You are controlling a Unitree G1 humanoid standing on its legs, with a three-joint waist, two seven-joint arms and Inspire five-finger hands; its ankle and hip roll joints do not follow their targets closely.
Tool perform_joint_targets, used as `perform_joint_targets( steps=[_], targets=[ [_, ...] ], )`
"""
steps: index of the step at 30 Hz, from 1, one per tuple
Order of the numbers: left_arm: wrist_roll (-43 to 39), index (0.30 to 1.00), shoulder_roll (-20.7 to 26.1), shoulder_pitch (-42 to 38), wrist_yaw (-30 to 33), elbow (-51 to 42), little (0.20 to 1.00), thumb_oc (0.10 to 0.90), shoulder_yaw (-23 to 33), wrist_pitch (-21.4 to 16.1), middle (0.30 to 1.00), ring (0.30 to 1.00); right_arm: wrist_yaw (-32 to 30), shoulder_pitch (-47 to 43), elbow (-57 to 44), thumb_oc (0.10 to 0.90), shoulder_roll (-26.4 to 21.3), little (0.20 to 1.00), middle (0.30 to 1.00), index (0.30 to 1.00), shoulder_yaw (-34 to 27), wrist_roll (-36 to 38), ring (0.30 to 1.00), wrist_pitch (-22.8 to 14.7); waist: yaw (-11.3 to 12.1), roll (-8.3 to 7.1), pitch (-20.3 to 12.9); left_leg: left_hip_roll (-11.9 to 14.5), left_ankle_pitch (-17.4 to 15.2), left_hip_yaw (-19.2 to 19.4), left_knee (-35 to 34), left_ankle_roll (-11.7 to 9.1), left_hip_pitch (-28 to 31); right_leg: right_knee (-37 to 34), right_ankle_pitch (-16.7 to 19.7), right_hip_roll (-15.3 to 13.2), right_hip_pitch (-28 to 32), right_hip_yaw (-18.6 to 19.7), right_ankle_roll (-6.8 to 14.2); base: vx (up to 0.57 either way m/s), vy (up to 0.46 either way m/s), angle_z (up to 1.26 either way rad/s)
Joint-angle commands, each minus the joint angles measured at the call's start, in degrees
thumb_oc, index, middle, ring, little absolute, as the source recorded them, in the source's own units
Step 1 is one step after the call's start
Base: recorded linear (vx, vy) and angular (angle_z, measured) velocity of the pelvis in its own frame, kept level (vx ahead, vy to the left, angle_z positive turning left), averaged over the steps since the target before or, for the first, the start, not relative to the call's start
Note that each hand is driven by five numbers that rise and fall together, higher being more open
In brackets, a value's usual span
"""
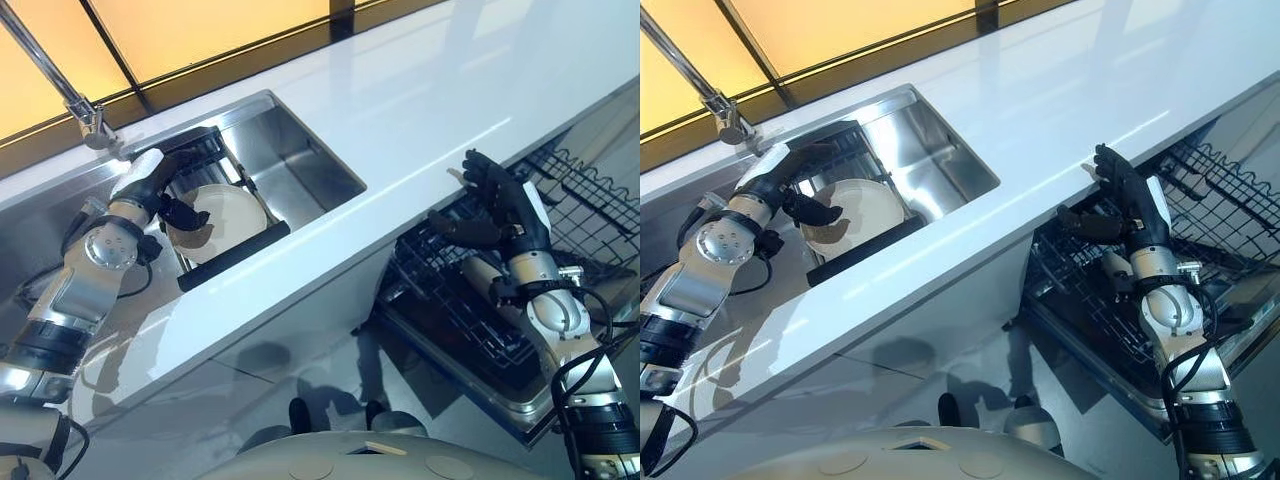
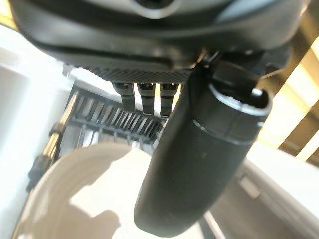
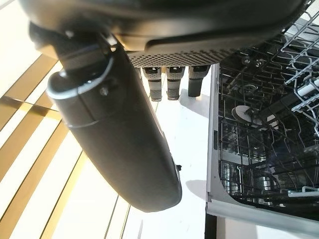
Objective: Pick up plates and place into dishwasher.
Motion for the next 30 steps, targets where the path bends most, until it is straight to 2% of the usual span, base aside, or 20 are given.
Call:
perform_joint_targets(
  steps=[1, 4, 9, 22, 26, 30],
  targets=[
    [2.02, 0.900, 5.75, -12.44, 1.96, 2.85, 0.900, 0.800, -0.09, 0.00, 0.900, 0.900, 0.92, -5.62, -3.76, 0.800, -4.30, 0.900, 0.900, 0.900, 0.99, 0.10, 0.900, -2.22, 0.99, 0.34, -1.70, -4.30, -6.31, 2.09, 2.16, 1.38, 1.52, 7.02, 1.10, -0.23, -7.51, 0.22, 4.38, 0.08, 0.036, -0.06],
    [2.11, 0.900, 5.38, -14.78, 1.72, 4.97, 0.900, 0.800, -2.03, 1.09, 0.900, 0.900, 1.22, -5.76, -3.58, 0.800, -4.63, 0.900, 0.900, 0.900, 1.39, 0.36, 0.900, -2.37, 0.24, 0.57, -1.07, -4.31, -6.55, 2.57, 3.01, 1.51, 1.03, 7.83, 0.89, -0.24, -8.16, 0.86, 4.28, 0.06, 0.028, -0.10],
    [3.38, 0.900, 3.09, -17.33, 1.36, 9.42, 0.900, 0.800, -5.10, 5.22, 0.900, 0.900, 1.54, -6.93, -3.39, 0.800, -4.74, 0.900, 0.900, 0.900, 2.30, 0.05, 0.900, -1.96, -0.81, 0.89, 0.14, -4.55, -6.91, 2.96, 4.34, 1.66, 0.33, 8.99, 0.66, -0.14, -9.03, 1.92, 4.21, 0.07, 0.035, -0.09],
    [6.64, 0.900, 0.37, -20.21, 0.78, 18.67, 0.900, 0.800, -7.58, 10.66, 0.900, 0.900, 0.23, -8.67, -1.71, 0.800, -5.84, 0.900, 0.900, 0.900, 2.68, -1.63, 0.900, 0.57, -1.84, 0.55, 2.31, -4.60, -7.41, 3.73, 6.62, 1.65, -0.89, 9.67, 0.80, -0.14, -9.83, 2.69, 4.15, 0.07, 0.024, -0.05],
    [2.03, 0.900, -0.39, -20.50, -0.10, 21.35, 0.900, 0.800, -7.79, 11.73, 0.900, 0.900, -0.18, -9.11, -1.33, 0.800, -6.26, 0.900, 0.900, 0.900, 2.25, -1.86, 0.900, 1.15, -1.99, 0.36, 3.15, -4.57, -7.50, 3.79, 7.35, 1.66, -1.49, 9.61, 1.08, -0.10, -10.19, 3.14, 4.24, 0.04, 0.013, -0.03],
    [-7.27, 0.900, -1.62, -19.42, -3.23, 22.94, 0.900, 0.800, -7.30, 11.19, 0.900, 0.900, -0.72, -9.45, -1.48, 0.800, -6.24, 0.900, 0.900, 0.900, 2.05, -2.41, 0.900, 0.55, -1.85, 0.41, 4.07, -4.48, -7.42, 3.87, 7.94, 1.64, -2.14, 9.67, 1.20, -0.18, -10.48, 3.22, 4.34, -0.01, 0.002, -0.06]
  ],
)
